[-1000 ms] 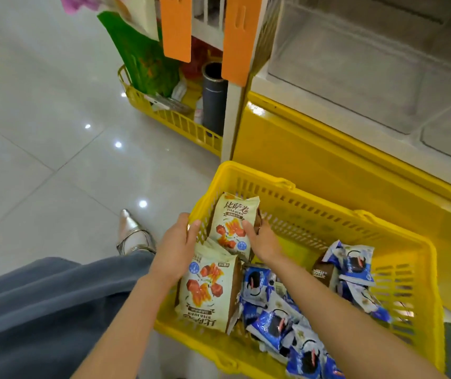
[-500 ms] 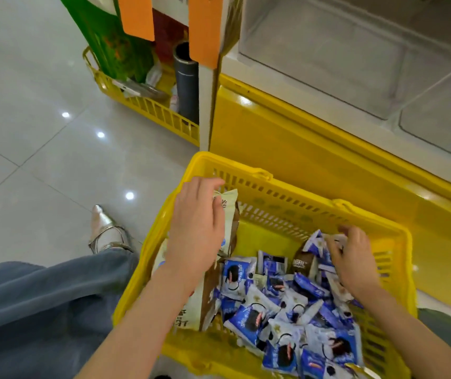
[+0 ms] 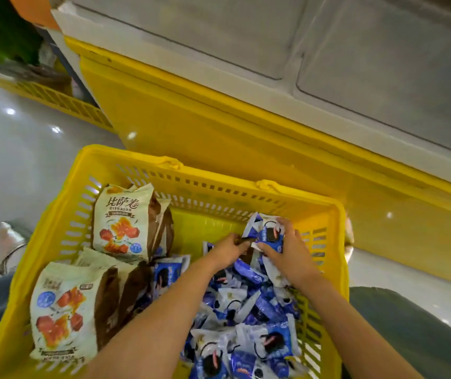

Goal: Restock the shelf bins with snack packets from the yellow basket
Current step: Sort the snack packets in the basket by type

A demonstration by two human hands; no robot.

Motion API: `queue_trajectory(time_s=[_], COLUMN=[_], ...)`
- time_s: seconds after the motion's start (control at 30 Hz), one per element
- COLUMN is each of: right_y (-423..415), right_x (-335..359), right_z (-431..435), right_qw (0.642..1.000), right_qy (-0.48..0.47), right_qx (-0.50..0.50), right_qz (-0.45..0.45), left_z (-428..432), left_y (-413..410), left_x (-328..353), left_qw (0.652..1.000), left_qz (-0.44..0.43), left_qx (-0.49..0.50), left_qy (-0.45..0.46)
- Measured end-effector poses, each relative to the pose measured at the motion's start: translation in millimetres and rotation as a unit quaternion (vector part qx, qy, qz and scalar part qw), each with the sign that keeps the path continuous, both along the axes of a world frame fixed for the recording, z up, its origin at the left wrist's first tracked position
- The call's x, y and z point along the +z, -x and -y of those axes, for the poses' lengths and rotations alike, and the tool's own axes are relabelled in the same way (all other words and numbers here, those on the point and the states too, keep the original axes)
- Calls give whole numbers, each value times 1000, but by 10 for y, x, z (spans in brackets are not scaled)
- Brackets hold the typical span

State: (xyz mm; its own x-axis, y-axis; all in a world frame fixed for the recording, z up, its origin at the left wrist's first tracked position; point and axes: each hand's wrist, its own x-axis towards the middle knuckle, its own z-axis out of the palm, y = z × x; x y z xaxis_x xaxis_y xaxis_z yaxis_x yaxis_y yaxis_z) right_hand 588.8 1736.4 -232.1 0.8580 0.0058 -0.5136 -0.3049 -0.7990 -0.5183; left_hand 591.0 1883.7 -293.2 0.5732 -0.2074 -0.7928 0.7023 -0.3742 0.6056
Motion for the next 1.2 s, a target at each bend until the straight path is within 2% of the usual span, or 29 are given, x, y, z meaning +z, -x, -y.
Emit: queue_trajectory(time_s=[0.13,0.2,0.43,0.63,0.77,0.9,1.0,1.03,1.1,1.13,1.17,1.2], right_y=[-23,-21,1,24,54,65,2,-17,-17,-4,10,28], right_x=[4,-3,-7,55,49,6,59,100,239,325,421,529], right_z=[15,0,-49,-51,-22,-34,-95,-137,-271,-350,-430,-517], right_qw=[999,999,997,997,997,1000,993,993,998,999,997,986], right_qy=[-32,-25,-5,-19,2,20,69,79,48,1,-71,-160], right_qx=[-27,-32,-59,-63,-56,6,37,42,39,27,1,-33], right_qz=[-2,18,41,38,51,-6,-90,-78,6,34,29,-15], left_z=[75,90,-10,-268,-363,-495,-623,-673,-774,-821,-868,-919], left_y=[-75,-84,11,187,263,317,366,381,409,428,451,477], left_x=[-65,-94,-86,61,308,727,1004,1075,1213,1277,1341,1402], left_qw=[991,992,991,977,958,941,932,930,929,930,933,937], left_qz=[-114,-113,35,61,166,267,304,311,321,323,322,317], left_qx=[26,24,78,164,163,105,96,103,113,114,113,115], left_qy=[65,55,-103,-123,-169,-180,-173,-166,-146,-134,-115,-90])
